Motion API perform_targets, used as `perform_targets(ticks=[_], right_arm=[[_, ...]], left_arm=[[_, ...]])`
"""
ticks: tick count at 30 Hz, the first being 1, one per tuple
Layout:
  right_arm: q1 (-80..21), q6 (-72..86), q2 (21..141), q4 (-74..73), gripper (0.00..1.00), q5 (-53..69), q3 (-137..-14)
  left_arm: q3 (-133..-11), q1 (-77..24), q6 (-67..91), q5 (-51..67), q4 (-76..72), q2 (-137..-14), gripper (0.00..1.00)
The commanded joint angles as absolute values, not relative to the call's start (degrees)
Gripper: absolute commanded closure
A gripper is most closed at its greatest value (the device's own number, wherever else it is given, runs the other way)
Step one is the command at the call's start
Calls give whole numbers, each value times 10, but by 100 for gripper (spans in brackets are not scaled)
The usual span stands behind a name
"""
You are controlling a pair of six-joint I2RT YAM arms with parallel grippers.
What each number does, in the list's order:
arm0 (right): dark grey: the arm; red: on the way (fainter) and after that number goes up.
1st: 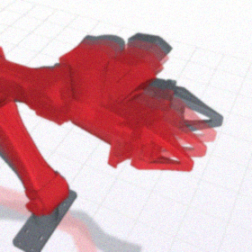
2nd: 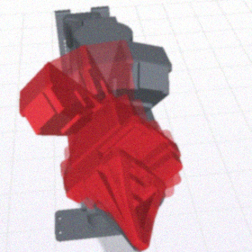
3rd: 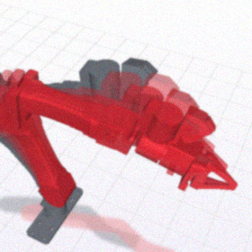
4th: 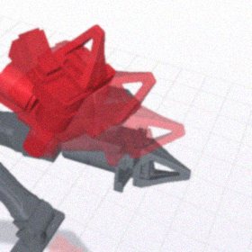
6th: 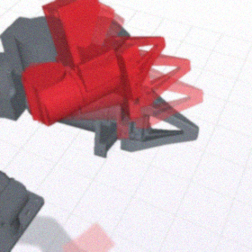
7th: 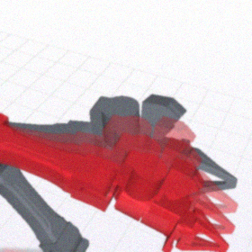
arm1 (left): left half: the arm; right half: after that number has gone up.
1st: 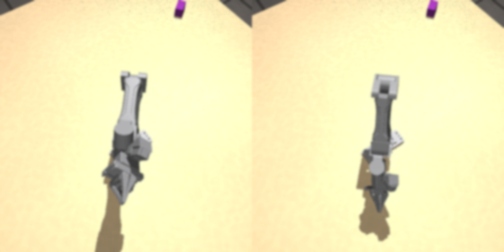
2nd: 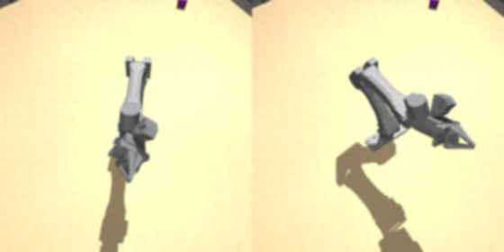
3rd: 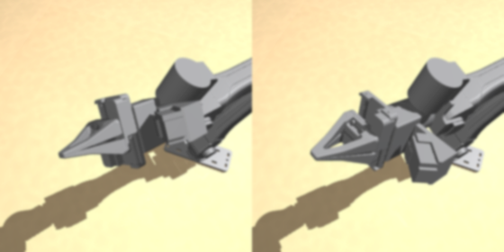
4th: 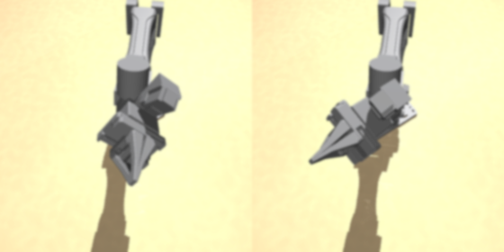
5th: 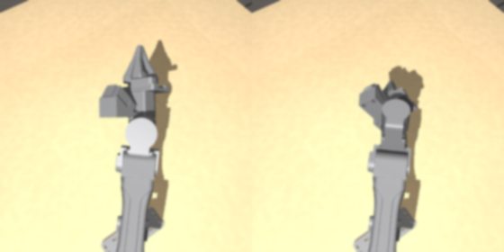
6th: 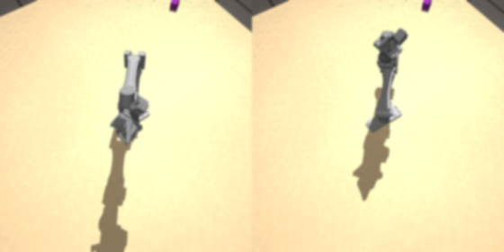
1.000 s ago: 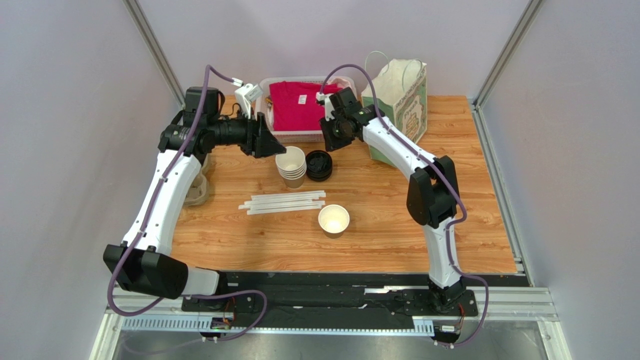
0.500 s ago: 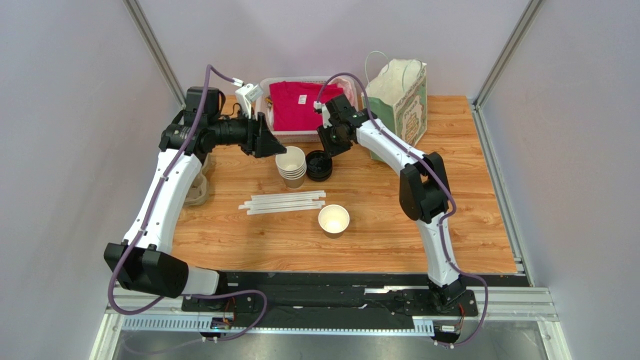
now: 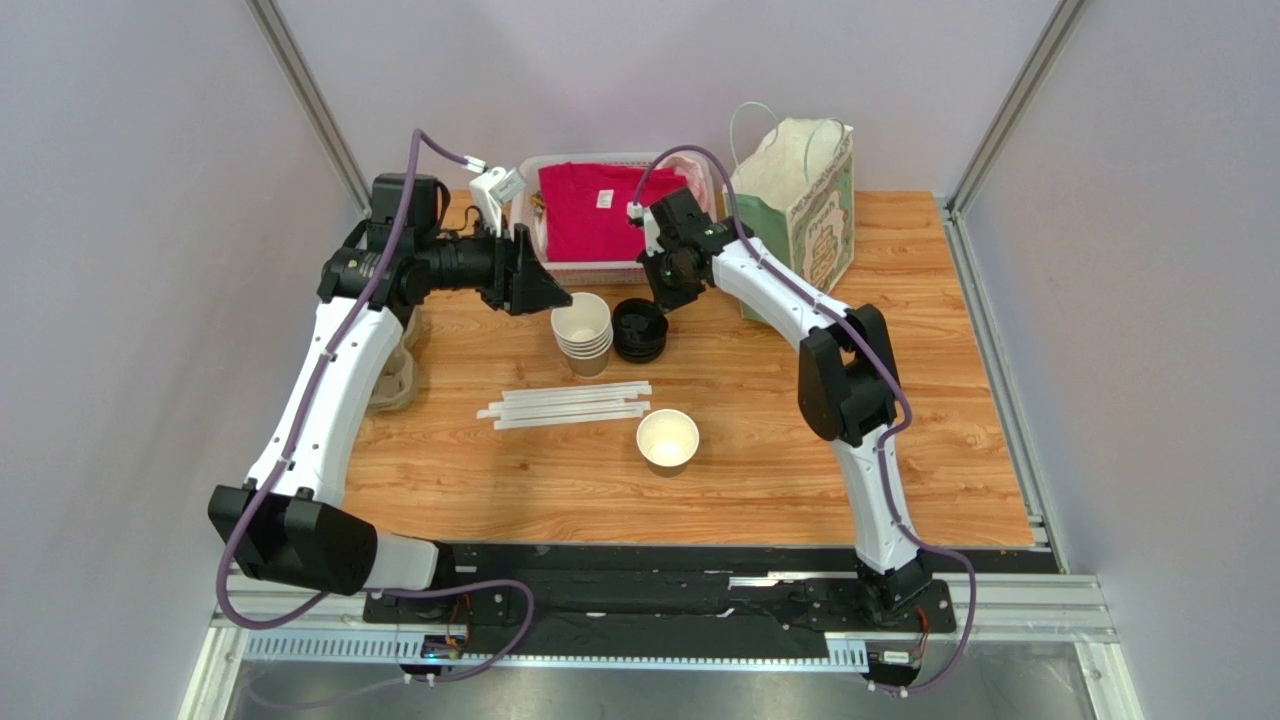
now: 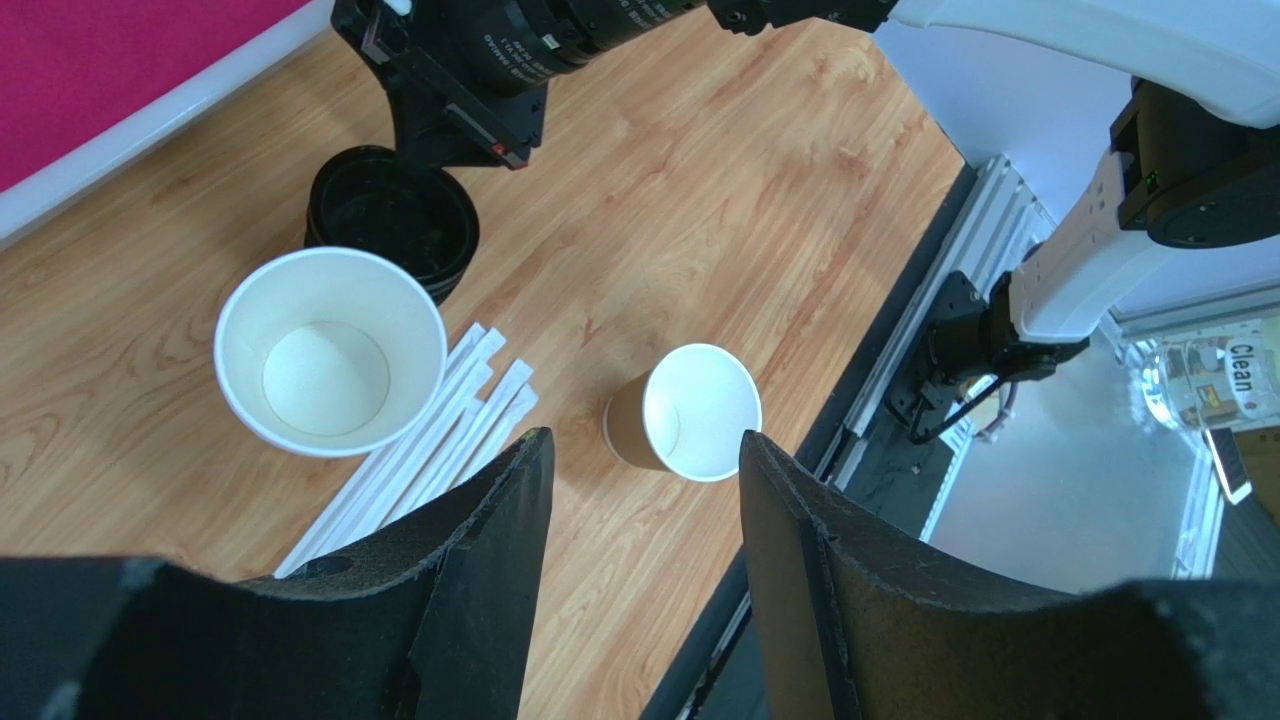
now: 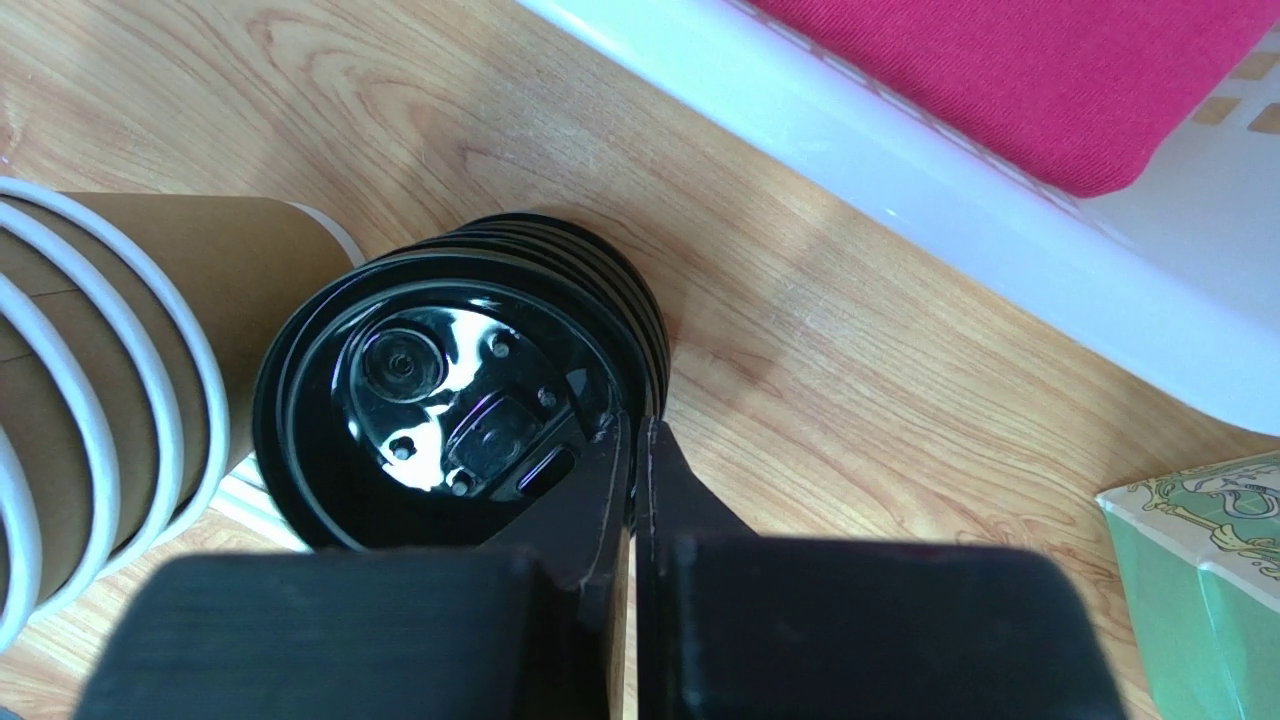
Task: Pack the takeout coffee
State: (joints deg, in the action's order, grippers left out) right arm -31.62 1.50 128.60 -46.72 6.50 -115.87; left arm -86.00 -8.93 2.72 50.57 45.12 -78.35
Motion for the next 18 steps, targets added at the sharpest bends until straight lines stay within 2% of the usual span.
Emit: perform_targets(ticks=[1, 14, 15, 16, 18], right_arm=[[-318, 9, 1268, -463, 100, 61, -1184], [-306, 18, 1244, -469, 100, 89, -1190], [-306, 17, 1247, -475, 97, 98, -1195], [-305, 18, 1249, -478, 87, 103, -1197], [-307, 21, 1252, -480, 73, 108, -1194]], left_arm=[[-881, -85, 27, 519, 440, -787, 43], [-884, -84, 26, 519, 443, -795, 43], [-883, -84, 25, 519, 443, -794, 43], [-883, -84, 25, 519, 442, -795, 43], [-883, -84, 28, 520, 442, -796, 43]])
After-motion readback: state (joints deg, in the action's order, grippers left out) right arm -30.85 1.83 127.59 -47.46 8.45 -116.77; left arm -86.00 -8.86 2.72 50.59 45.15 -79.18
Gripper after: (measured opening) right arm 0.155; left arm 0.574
